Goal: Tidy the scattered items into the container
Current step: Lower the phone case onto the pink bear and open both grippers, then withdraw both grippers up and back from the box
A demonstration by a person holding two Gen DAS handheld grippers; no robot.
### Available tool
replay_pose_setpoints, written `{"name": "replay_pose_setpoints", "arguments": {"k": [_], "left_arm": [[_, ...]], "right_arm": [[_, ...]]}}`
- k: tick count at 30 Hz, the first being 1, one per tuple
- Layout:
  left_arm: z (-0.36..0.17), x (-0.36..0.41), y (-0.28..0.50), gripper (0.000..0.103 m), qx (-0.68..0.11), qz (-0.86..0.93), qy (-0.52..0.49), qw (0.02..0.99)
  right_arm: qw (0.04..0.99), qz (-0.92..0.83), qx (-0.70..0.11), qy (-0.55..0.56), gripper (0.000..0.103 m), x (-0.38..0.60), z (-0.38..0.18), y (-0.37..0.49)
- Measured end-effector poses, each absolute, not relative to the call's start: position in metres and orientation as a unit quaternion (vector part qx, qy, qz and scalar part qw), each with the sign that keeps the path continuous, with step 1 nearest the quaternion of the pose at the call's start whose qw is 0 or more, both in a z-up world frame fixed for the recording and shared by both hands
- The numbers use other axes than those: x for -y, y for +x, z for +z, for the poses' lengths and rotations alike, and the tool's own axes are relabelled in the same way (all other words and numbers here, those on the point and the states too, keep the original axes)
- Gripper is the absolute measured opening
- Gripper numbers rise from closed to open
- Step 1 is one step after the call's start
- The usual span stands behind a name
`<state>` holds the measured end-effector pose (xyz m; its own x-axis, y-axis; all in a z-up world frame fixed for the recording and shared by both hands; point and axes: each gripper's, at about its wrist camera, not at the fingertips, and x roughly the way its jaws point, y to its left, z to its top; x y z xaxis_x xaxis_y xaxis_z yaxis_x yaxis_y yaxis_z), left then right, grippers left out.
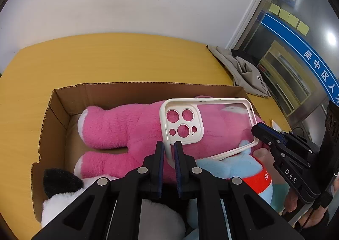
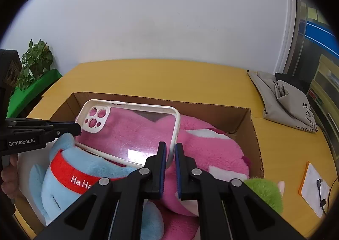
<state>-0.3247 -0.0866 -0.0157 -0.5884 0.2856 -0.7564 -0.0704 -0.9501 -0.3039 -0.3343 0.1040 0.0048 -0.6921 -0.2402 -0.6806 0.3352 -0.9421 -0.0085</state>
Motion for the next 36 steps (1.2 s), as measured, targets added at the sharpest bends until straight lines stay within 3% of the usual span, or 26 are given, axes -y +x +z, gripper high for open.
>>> {"name": "replay_pose_setpoints", "arguments": {"k": [11, 12, 14, 15, 16, 17, 18, 22, 28, 36], "left_arm": [[-0.021, 0.090, -0.332, 0.012, 0.134, 0.877, -0.453, 0.087], [-0.019, 0.091, -0.330, 0.019, 0.137, 0.878, -0.451, 0.083], [-0.010, 0.095, -0.324, 0.043, 0.140, 0.885, -0.438, 0.072], [-0.002, 0.098, -0.317, 0.059, 0.136, 0.892, -0.427, 0.060], [0.010, 0.101, -0.307, 0.071, 0.131, 0.902, -0.408, 0.048], [0.021, 0.103, -0.297, 0.075, 0.126, 0.911, -0.391, 0.043], [0.033, 0.105, -0.285, 0.082, 0.122, 0.918, -0.374, 0.041], [0.072, 0.108, -0.223, 0.101, 0.110, 0.940, -0.320, 0.028], [0.104, 0.077, -0.120, 0.103, 0.075, 0.961, -0.263, 0.031], [0.103, 0.043, -0.042, 0.103, 0.058, 0.965, -0.256, 0.029]], "right_arm": [[0.154, -0.909, -0.072, 0.381, 0.010, -0.099, -0.003, -0.337], [0.157, -0.906, -0.073, 0.386, 0.011, -0.099, -0.006, -0.338], [0.157, -0.905, -0.068, 0.390, 0.016, -0.100, -0.008, -0.337], [0.157, -0.905, -0.069, 0.388, 0.020, -0.101, -0.005, -0.334], [0.157, -0.907, -0.070, 0.383, 0.034, -0.102, 0.000, -0.330], [0.157, -0.910, -0.070, 0.376, 0.057, -0.104, 0.006, -0.325], [0.158, -0.916, -0.068, 0.363, 0.066, -0.106, 0.017, -0.316], [0.165, -0.934, -0.062, 0.310, 0.079, -0.116, 0.064, -0.263], [0.161, -0.949, -0.063, 0.264, 0.079, -0.130, 0.100, -0.171], [0.147, -0.953, -0.054, 0.261, 0.079, -0.149, 0.097, -0.089]]}}
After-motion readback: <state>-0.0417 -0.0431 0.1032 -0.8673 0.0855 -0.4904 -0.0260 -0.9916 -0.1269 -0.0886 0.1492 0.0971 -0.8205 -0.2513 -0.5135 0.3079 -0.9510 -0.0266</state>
